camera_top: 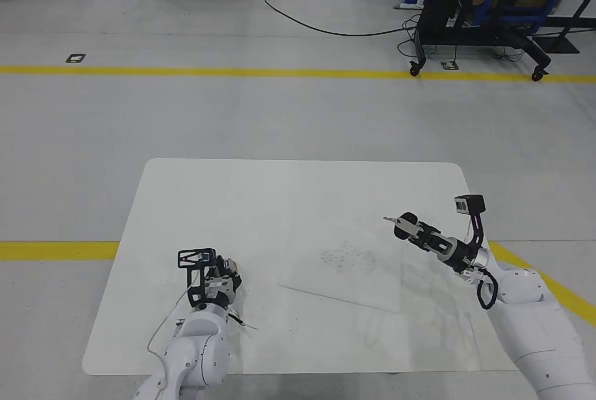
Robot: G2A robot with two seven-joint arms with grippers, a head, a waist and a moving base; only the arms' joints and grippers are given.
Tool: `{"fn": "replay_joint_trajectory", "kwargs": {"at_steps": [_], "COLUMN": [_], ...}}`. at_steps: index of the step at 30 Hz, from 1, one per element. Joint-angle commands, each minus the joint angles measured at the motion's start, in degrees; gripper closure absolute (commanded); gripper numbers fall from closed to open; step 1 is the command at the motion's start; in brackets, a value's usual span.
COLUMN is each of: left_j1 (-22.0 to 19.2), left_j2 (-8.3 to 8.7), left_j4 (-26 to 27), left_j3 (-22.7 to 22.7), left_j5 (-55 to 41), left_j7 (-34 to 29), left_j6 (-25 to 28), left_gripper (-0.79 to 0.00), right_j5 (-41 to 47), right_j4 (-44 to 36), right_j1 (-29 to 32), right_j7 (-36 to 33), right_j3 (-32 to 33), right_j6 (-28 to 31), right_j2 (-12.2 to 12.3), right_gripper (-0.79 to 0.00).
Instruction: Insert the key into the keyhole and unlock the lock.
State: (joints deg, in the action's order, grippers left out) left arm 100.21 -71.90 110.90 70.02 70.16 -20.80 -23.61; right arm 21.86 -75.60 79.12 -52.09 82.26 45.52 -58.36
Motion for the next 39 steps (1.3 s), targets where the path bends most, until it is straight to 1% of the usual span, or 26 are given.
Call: {"fn": "replay_joint_trajectory", "kwargs": {"at_steps": [1,6,12,17,19,20,25,30,39], "left_j1": [0.27,0.99,1.74,1.44,1.09,0.84,0.36,0.59,1.35], "left_j2": [-0.04,-0.18,-0.36,-0.54,-0.63,-0.68,-0.83,-0.94,-1.11], "left_j4": [0.19,0.72,0.78,-0.48,-1.0,-1.44,-1.89,-1.94,-1.05], "left_j3": [0.02,-0.06,0.33,0.67,0.6,0.57,0.39,0.39,0.99], "left_j5": [0.37,1.04,0.13,-1.85,-2.84,-2.77,-2.81,-2.62,-4.79], "left_j7": [-0.05,-0.29,0.17,1.41,1.71,1.81,1.78,1.78,1.46], "left_j6": [-0.3,-1.06,-1.25,0.37,1.24,1.39,1.64,1.37,2.3], "left_gripper": [-0.154,-0.185,-0.197,-0.16,-0.135,-0.108,-0.071,0.0,0.0], "right_j5": [0.0,0.0,0.0,0.0,0.0,0.0,0.0,0.0,0.0], "right_j4": [0.0,0.0,0.0,0.0,0.0,0.0,0.0,0.0,0.0], "right_j1": [0.0,0.0,0.0,0.0,0.0,0.0,0.0,0.0,0.0], "right_j7": [0.0,0.0,0.0,0.0,0.0,0.0,0.0,0.0,0.0], "right_j3": [0.0,0.0,0.0,0.0,0.0,0.0,0.0,0.0,0.0], "right_j6": [0.0,0.0,0.0,0.0,0.0,0.0,0.0,0.0,0.0], "right_j2": [0.0,0.0,0.0,0.0,0.0,0.0,0.0,0.0,0.0], "right_gripper": [0.0,0.0,0.0,0.0,0.0,0.0,0.0,0.0,0.0]}}
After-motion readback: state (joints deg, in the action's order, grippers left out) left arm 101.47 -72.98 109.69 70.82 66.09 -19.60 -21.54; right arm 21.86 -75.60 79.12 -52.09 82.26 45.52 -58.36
